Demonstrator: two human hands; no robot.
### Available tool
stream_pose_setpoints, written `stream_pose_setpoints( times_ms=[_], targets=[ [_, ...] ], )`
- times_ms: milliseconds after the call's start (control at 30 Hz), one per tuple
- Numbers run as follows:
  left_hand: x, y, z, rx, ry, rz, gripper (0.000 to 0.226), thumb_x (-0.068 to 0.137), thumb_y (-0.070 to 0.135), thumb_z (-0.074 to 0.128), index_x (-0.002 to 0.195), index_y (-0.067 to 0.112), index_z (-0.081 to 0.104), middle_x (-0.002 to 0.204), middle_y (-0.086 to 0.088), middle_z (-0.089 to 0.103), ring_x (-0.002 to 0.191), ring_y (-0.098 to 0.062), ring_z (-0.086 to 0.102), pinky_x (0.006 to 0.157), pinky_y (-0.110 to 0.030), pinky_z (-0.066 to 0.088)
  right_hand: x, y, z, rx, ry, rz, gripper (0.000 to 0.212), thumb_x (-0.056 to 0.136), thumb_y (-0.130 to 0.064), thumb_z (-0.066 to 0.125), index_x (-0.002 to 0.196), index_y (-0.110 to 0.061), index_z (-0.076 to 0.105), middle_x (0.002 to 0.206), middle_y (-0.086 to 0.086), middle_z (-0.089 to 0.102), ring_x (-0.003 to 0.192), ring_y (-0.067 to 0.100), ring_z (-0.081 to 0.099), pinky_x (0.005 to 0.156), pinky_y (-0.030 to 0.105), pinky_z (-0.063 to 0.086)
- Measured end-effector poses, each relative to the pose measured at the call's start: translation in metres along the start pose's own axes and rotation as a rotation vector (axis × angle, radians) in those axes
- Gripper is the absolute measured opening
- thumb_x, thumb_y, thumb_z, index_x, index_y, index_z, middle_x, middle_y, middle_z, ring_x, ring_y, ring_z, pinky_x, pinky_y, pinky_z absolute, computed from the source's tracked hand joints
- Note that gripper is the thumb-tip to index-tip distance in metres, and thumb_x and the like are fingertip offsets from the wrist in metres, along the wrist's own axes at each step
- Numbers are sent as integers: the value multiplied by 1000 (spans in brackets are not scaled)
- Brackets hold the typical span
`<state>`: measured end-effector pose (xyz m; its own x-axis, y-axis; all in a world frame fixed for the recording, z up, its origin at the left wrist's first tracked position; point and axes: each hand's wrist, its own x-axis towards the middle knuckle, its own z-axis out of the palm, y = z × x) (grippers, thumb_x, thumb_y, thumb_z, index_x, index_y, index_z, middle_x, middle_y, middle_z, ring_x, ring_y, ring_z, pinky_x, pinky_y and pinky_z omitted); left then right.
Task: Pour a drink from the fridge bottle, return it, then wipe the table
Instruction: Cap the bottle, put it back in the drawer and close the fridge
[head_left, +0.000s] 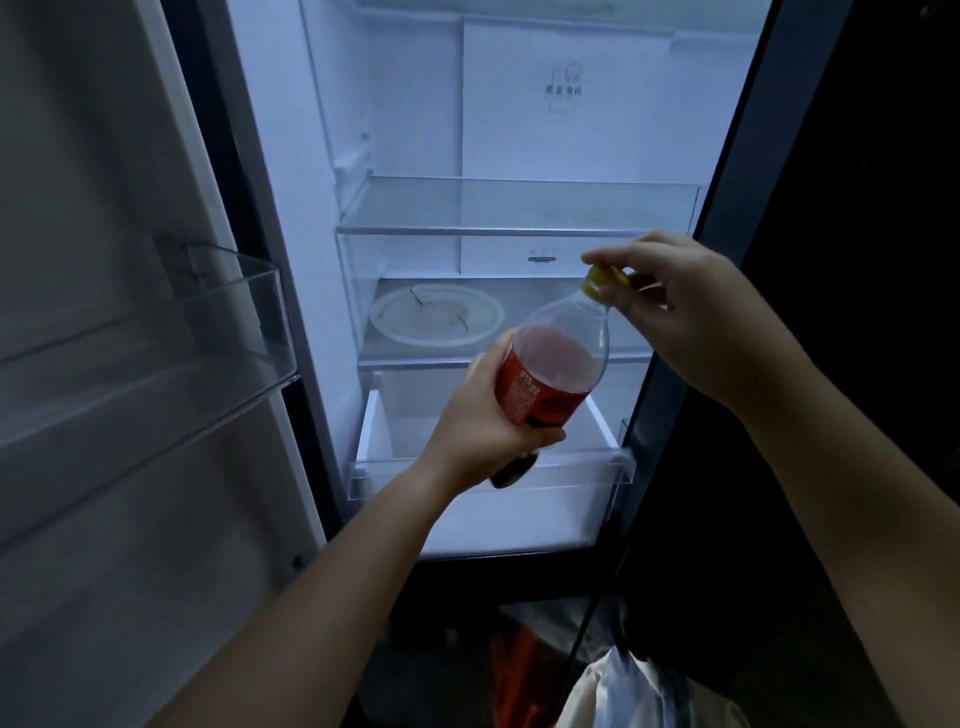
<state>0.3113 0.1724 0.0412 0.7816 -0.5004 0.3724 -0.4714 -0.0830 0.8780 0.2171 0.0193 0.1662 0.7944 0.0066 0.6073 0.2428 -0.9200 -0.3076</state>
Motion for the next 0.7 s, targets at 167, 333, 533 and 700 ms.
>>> stream_pose_setpoints(
  times_ms=[167, 333, 533, 700],
  targets=[
    [5, -22, 10, -72, 62, -28, 94, 55, 16, 88, 128, 50, 40, 122, 6, 58, 107, -9, 61, 87, -30, 52, 18, 9, 14, 18, -83, -23, 28, 91, -18, 61, 119, -17, 65, 104, -2, 62, 88, 11, 61, 86, 33, 50],
    [6, -37, 11, -76, 80, -70, 102, 56, 27, 88, 136, 51, 30, 128, 8, 54, 111, -8, 58, 93, -35, 52, 33, 6, 18, 42, -144, 12, 27, 89, -25, 65, 115, -23, 68, 102, -7, 62, 87, 8, 61, 84, 28, 50],
    [11, -34, 12, -49, 61, -57, 96, 57, 24, 85, 123, 64, 29, 124, 10, 54, 108, -6, 58, 88, -30, 52, 51, 3, 10, -189, -206, 36, 24, 85, -34, 67, 102, -19, 71, 93, -1, 67, 85, 15, 60, 82, 34, 49],
    [15, -30, 13, -12, 51, -73, 94, 54, 30, 83, 130, 54, 31, 124, 11, 53, 109, -8, 56, 89, -39, 53, 53, 8, 17, -308, -154, 105, 37, 82, -50, 64, 89, -14, 67, 83, 1, 65, 77, 18, 58, 70, 32, 49]
  ],
)
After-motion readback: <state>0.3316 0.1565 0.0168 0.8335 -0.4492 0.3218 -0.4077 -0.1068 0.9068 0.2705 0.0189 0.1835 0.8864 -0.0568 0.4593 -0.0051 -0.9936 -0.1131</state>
